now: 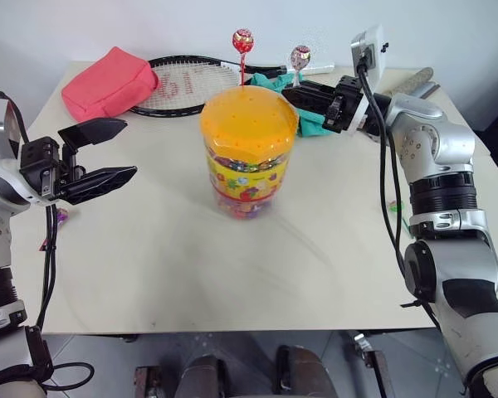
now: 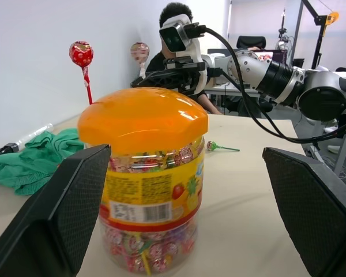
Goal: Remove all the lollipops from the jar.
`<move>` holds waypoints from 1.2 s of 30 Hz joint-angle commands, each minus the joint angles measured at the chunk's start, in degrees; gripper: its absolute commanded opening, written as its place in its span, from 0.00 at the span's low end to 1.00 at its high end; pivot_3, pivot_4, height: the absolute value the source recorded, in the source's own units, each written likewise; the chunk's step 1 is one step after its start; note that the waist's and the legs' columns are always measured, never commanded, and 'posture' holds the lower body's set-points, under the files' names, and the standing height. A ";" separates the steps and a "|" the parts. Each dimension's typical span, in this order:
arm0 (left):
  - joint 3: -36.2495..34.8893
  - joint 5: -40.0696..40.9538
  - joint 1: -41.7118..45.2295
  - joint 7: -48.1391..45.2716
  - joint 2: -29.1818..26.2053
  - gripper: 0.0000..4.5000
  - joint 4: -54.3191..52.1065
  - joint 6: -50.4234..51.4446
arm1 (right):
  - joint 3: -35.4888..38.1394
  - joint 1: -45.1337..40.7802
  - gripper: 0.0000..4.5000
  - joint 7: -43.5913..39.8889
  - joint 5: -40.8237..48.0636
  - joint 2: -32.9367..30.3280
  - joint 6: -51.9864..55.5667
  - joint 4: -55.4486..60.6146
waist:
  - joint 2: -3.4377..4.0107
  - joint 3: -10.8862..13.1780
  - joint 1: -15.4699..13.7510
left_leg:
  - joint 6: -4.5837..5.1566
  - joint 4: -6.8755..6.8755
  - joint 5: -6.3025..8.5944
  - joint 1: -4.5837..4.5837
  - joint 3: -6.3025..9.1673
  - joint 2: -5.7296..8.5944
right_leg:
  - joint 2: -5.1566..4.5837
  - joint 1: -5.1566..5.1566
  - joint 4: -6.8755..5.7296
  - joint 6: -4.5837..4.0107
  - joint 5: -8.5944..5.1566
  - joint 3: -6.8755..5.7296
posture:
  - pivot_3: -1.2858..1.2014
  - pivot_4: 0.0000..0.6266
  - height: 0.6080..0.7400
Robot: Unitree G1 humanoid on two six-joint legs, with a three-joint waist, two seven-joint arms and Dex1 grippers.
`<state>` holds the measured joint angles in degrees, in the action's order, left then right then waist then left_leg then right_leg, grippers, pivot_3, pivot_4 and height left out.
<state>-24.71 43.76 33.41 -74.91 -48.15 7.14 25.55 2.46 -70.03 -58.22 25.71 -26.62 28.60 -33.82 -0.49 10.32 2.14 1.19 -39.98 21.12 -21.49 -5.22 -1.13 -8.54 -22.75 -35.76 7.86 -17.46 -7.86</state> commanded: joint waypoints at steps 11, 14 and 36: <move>2.27 -0.06 5.81 -1.90 -0.17 1.00 3.20 -1.11 | 7.86 -0.46 0.00 8.80 2.21 -7.17 7.19 19.99 | 0.04 0.02 -0.24 | 0.00 0.01 0.00 -0.01 0.02 0.01 | 0.00 -0.01 0.00 0.00 0.00 0.00 | 0.52 0.24 1.00; 2.89 -0.14 6.67 -2.57 -0.17 1.00 4.23 -1.34 | 9.39 3.32 0.00 11.93 1.49 -11.94 12.40 24.19 | 0.03 0.02 -0.54 | 0.00 0.00 0.00 -0.01 0.02 0.01 | 0.00 -0.01 -0.02 0.00 0.00 0.00 | 0.52 0.24 1.00; 1.71 -0.86 4.45 -6.41 -5.17 1.00 7.33 -0.41 | 15.69 45.62 0.00 25.20 -10.45 -31.36 27.44 18.04 | 0.22 0.07 -0.52 | 0.03 0.02 0.02 0.06 -0.25 -0.05 | 0.02 -0.02 0.11 0.02 0.00 0.23 | 0.52 0.24 1.00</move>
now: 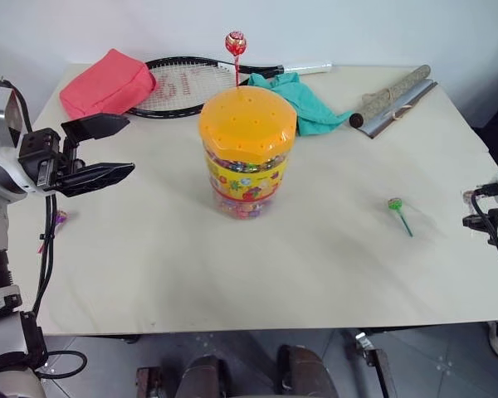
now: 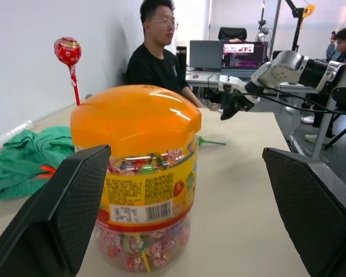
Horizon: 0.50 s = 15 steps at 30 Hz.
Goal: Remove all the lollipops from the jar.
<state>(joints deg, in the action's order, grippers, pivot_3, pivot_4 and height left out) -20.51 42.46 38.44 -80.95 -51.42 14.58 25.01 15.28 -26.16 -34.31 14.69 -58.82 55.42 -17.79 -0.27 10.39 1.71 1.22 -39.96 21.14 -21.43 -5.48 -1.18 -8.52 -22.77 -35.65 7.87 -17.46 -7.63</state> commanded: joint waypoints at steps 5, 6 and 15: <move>-3.50 0.65 -2.42 0.18 -2.85 1.00 -0.65 1.01 | 5.42 4.88 0.00 2.87 0.84 2.92 1.43 3.87 | 0.01 0.00 -0.47 | 0.00 -0.02 0.00 -0.03 0.01 0.05 | -0.04 0.00 -0.01 0.00 0.00 0.01 | 0.52 0.24 1.00; -3.66 0.62 -2.72 0.29 -2.99 1.00 -0.70 1.17 | 5.71 5.43 0.00 3.03 0.92 3.21 1.60 4.48 | 0.01 0.01 -0.61 | 0.00 -0.03 0.00 -0.03 0.02 0.06 | -0.05 0.00 -0.01 0.00 0.00 0.03 | 0.52 0.24 1.00; -2.85 0.13 -1.57 0.59 -2.16 1.00 0.24 0.71 | 8.29 10.45 0.53 1.59 3.98 4.48 3.52 14.24 | 0.01 0.01 -1.37 | 0.00 -0.04 0.00 -0.02 0.01 0.06 | -0.03 0.02 -0.01 0.01 0.00 0.02 | 0.52 0.24 1.00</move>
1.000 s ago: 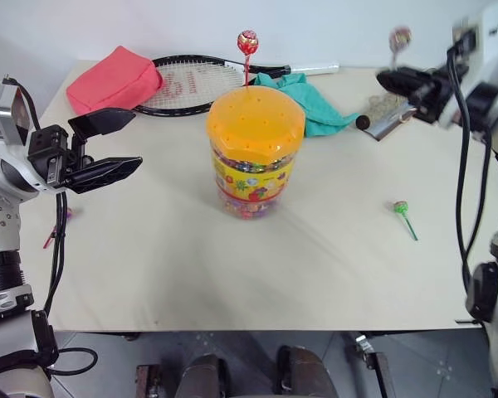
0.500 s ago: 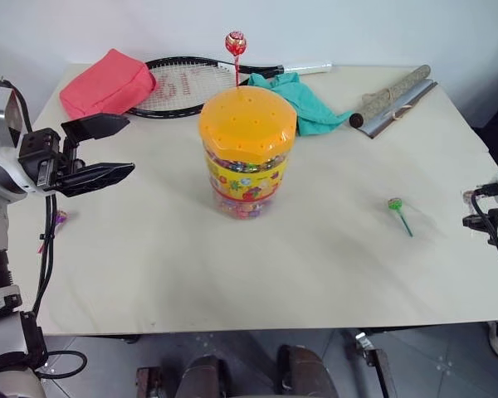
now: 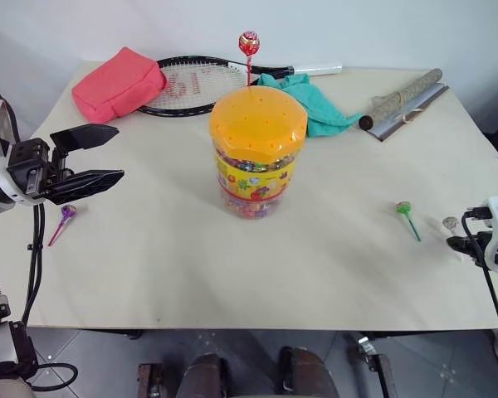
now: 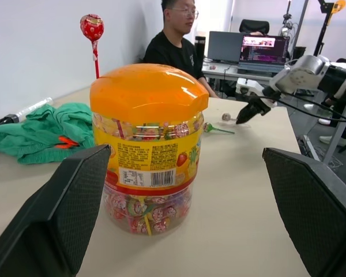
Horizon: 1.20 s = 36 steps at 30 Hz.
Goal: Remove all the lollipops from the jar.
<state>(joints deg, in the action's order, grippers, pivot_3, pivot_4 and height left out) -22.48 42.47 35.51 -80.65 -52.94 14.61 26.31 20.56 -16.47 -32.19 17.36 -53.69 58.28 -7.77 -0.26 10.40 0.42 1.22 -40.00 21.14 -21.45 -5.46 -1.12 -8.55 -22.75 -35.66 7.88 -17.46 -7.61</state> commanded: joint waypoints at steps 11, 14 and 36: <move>0.65 -0.27 3.71 -0.09 0.89 1.00 1.97 -1.43 | 9.91 4.09 0.99 -8.86 8.32 -4.81 -1.04 17.73 | 0.02 0.01 -0.35 | 0.00 -0.02 0.00 0.00 -0.02 0.02 | 0.00 0.01 0.00 0.00 0.00 0.00 | 0.52 0.24 1.00; 0.91 -0.40 4.33 -0.21 1.26 1.00 2.51 -1.82 | 10.93 1.07 0.99 -12.30 12.43 -6.40 -1.32 22.02 | 0.02 0.01 -0.28 | 0.00 -0.02 0.00 0.01 0.00 0.00 | 0.03 0.01 0.00 0.00 0.00 -0.01 | 0.52 0.24 1.00; -0.25 -0.78 6.06 8.41 7.58 1.00 -0.33 -5.31 | -20.16 -65.03 0.99 -17.20 8.63 24.33 -16.77 -24.30 | 0.01 0.02 2.01 | 0.00 0.03 0.02 -0.04 0.17 0.04 | 0.02 -0.05 -0.17 0.00 0.00 -0.17 | 0.52 0.24 1.00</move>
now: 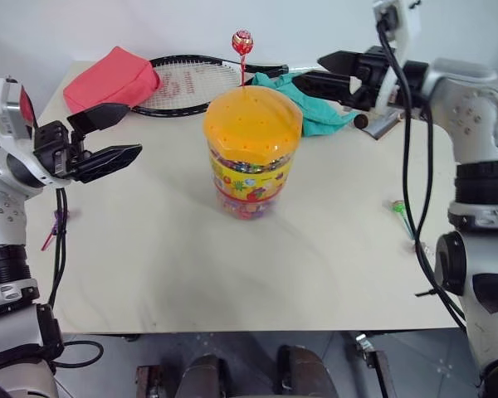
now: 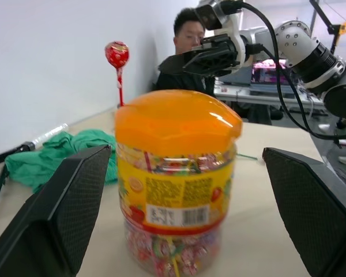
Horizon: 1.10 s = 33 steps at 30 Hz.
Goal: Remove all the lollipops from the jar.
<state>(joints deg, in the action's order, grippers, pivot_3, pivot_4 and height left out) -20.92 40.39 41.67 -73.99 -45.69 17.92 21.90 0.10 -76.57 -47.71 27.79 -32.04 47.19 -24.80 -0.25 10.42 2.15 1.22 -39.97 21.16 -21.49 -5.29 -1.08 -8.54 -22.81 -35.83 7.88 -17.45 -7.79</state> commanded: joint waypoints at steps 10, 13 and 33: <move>-4.19 2.54 -3.83 5.84 1.85 1.00 -9.29 -0.27 | -0.73 -14.21 0.99 -8.62 -7.82 12.18 -15.82 -27.53 | 0.00 0.00 1.99 | 0.01 0.07 0.00 0.00 0.21 0.00 | 0.00 -0.01 -0.10 0.00 0.00 -0.02 | 0.52 0.24 1.00; -4.68 3.11 -4.95 6.51 1.91 1.00 -10.75 -0.03 | 0.19 -16.31 0.99 -8.70 -8.78 14.56 -18.73 -32.17 | 0.00 0.00 2.39 | 0.01 0.08 0.00 0.00 0.27 0.01 | 0.00 -0.01 -0.11 0.00 0.00 0.00 | 0.52 0.24 1.00; -4.84 3.52 -5.19 8.63 2.07 1.00 -11.45 -1.03 | 3.73 -23.05 0.25 -8.60 -14.40 19.93 -26.62 -43.02 | 0.01 0.01 2.87 | 0.00 0.14 0.00 0.00 1.07 0.11 | 0.00 0.08 -0.16 0.00 0.00 0.08 | 0.52 0.24 1.00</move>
<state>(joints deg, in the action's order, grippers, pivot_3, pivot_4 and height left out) -24.69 43.00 35.61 -65.47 -43.35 7.45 21.96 2.86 -96.98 -56.02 13.42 -11.91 21.44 -68.04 -0.24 10.43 5.02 1.22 -39.83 21.16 -21.49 -4.22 -0.97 -8.54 -22.73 -35.99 7.88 -17.45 -7.71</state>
